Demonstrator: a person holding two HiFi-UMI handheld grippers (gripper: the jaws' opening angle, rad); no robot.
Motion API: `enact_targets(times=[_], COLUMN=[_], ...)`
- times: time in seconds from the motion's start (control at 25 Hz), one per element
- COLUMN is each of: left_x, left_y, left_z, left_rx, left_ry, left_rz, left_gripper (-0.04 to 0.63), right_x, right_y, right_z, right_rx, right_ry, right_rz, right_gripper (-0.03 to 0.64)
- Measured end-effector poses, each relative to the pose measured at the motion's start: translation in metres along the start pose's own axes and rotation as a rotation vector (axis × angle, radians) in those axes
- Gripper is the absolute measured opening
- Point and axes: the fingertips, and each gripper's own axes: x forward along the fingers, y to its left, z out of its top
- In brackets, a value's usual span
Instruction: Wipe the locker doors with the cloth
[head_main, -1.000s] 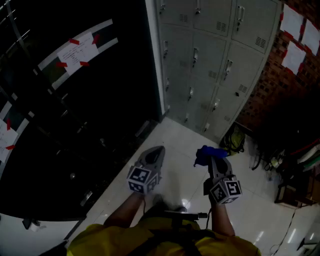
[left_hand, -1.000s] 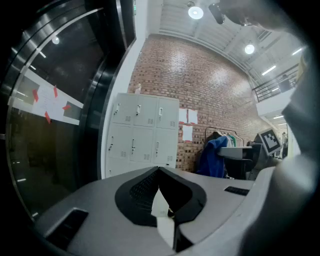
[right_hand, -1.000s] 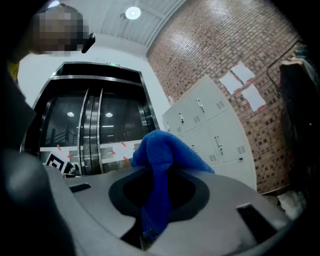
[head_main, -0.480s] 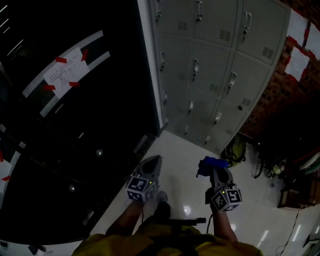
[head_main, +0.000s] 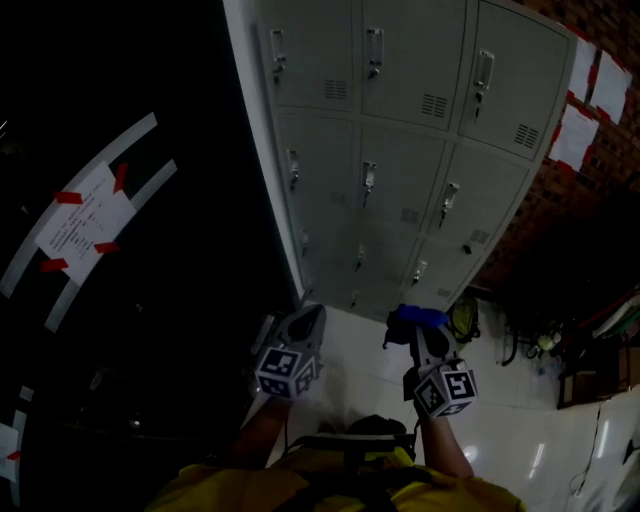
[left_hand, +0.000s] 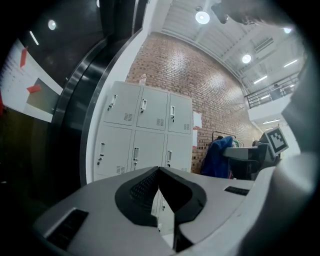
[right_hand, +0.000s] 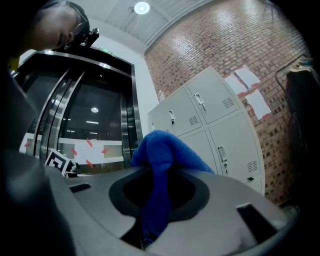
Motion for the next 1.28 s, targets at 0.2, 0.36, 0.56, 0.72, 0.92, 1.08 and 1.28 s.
enact_targets(times=[0.2, 0.36, 0.56, 0.72, 0.92, 1.08, 1.28], left_x=[0.113, 0.191, 0.279, 0.332, 0.381, 0.41, 0.437], left_y=[0.039, 0.064, 0.086, 0.088, 0.1, 0.098, 0.086], left_z=[0.017, 0.036, 0.049, 0.055, 0.053, 0.066, 0.065], left_rx=[-0.002, 0.012, 0.03, 0.038, 0.018, 0.042, 0.041], left_ry=[-0.014, -0.048, -0.052, -0.039, -0.024, -0.016, -0.01], left_rz=[-0.018, -0.013, -0.017, -0.066, -0.136, -0.201, -0.268], left_gripper=[-0.005, -0.005, -0.005, -0.005, -0.005, -0.005, -0.005], right_x=[0.097, 0.17, 0.242, 0.278, 0.309, 0.317, 0.316], right_y=[-0.065, -0.102, -0.161, -0.188, -0.213, -0.225, -0.247], right_z=[-0.005, 0.005, 0.012, 0.018, 0.024, 0.028, 0.032], right_rx=[-0.026, -0.055, -0.059, -0.066, -0.071, -0.08, -0.068], right_ry=[0.016, -0.001, -0.011, 0.009, -0.007, -0.006, -0.02], right_rz=[-0.061, -0.045, -0.068, -0.088, -0.166, -0.229, -0.303], right_gripper=[0.072, 0.072, 0.072, 0.072, 0.072, 0.072, 0.072])
